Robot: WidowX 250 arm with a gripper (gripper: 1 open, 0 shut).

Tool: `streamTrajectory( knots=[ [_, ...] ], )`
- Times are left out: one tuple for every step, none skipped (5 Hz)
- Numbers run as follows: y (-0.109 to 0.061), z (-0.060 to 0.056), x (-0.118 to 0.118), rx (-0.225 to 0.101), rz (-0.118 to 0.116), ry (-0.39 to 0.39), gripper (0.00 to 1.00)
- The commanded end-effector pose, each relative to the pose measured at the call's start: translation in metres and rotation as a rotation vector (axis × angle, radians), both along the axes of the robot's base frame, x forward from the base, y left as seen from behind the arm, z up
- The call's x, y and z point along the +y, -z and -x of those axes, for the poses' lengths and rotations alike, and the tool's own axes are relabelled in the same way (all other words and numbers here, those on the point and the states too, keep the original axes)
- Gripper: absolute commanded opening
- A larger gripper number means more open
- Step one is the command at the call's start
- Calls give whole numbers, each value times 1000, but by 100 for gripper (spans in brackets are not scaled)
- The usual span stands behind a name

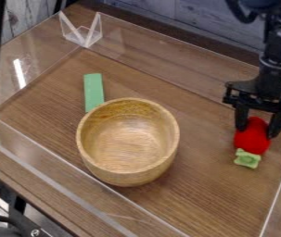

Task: Move the red object to the left side of the table

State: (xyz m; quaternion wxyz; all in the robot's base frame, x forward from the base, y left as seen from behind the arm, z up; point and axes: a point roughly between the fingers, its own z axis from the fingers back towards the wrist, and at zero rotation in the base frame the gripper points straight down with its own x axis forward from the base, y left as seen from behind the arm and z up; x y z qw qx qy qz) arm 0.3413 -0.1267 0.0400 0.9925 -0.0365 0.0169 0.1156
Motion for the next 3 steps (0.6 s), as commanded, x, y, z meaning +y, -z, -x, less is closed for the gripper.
streamTrajectory(
  knots=[
    [-27, 3, 10, -79, 12, -70, 100],
    [-35, 0, 3, -85, -1, -86, 100],
    [-38, -7, -3, -95, 2, -106, 100]
  ],
)
